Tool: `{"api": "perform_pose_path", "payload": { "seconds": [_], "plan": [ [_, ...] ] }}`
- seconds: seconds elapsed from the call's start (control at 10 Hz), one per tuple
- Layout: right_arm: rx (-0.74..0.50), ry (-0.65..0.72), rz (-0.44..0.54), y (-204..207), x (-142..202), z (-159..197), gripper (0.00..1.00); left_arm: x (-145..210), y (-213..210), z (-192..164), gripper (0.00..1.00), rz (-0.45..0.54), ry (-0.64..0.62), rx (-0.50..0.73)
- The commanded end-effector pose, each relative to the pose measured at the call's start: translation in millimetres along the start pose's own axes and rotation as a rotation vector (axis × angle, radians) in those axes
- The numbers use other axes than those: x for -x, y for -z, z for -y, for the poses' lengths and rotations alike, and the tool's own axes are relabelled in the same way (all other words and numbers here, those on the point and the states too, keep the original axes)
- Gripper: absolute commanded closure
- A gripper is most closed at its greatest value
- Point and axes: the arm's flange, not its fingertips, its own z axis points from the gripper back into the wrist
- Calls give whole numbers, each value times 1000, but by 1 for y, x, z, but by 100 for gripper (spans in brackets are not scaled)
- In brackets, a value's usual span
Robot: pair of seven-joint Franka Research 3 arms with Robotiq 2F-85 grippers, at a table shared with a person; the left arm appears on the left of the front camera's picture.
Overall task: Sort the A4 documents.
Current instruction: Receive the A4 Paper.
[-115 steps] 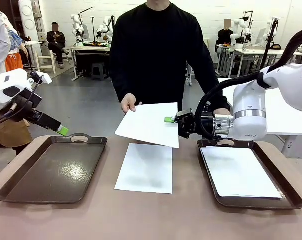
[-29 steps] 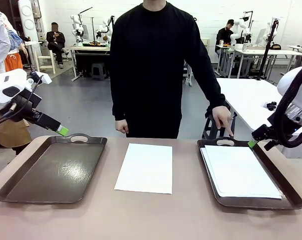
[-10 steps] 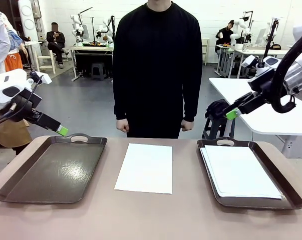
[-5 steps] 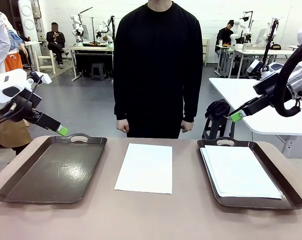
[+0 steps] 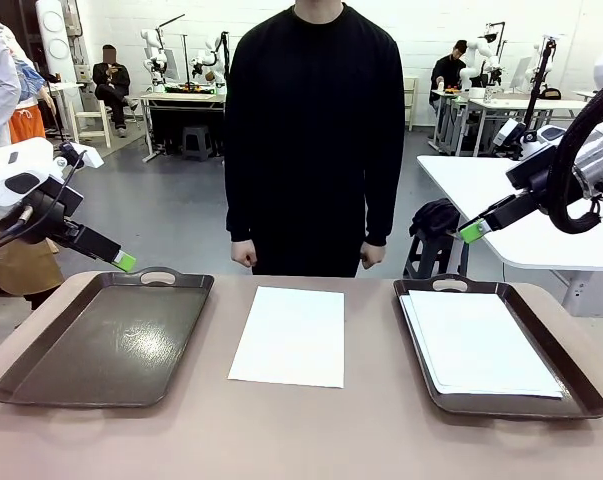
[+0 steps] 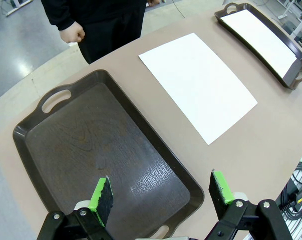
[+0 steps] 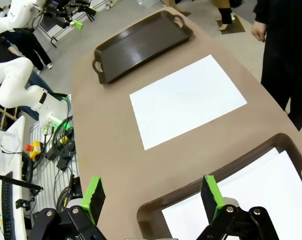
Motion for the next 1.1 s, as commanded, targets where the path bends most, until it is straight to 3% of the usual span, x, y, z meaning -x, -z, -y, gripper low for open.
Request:
{"api": "perform_pose_path", "payload": {
  "seconds": [0.0,1.0],
  "plan": [
    [-4,-12,-1,0,0,0,0,1,1,-2,0,4,-2,9],
    [-4,-12,-1,0,0,0,0,1,1,-2,0,4,-2,9]
  ]
}}
